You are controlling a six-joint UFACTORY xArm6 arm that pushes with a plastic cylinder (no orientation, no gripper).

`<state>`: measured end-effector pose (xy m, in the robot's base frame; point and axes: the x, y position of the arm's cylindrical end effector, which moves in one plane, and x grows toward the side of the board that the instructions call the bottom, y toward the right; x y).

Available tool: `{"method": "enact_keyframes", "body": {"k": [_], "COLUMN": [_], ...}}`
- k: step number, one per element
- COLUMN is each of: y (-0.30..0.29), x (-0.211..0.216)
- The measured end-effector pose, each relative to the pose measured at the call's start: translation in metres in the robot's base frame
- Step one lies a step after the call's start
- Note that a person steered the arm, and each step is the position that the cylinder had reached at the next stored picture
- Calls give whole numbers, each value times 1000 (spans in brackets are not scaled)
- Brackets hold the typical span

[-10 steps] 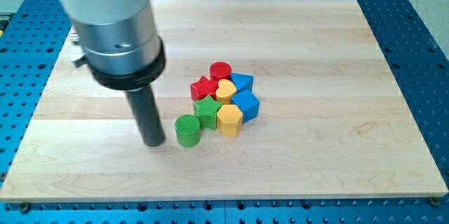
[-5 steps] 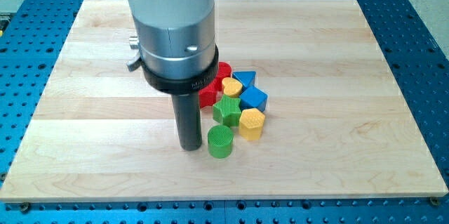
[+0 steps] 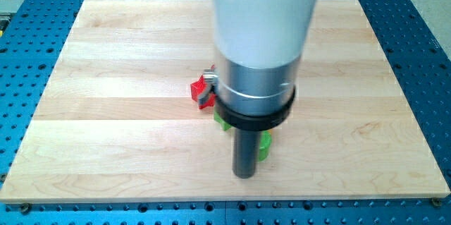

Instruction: Push the green circle towards the bottom

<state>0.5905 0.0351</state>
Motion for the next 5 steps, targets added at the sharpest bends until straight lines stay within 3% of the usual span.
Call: {"method": "enact_keyframes", "body": {"k": [2,3,5], "y": [34,10,19], "x": [11,22,-3]}}
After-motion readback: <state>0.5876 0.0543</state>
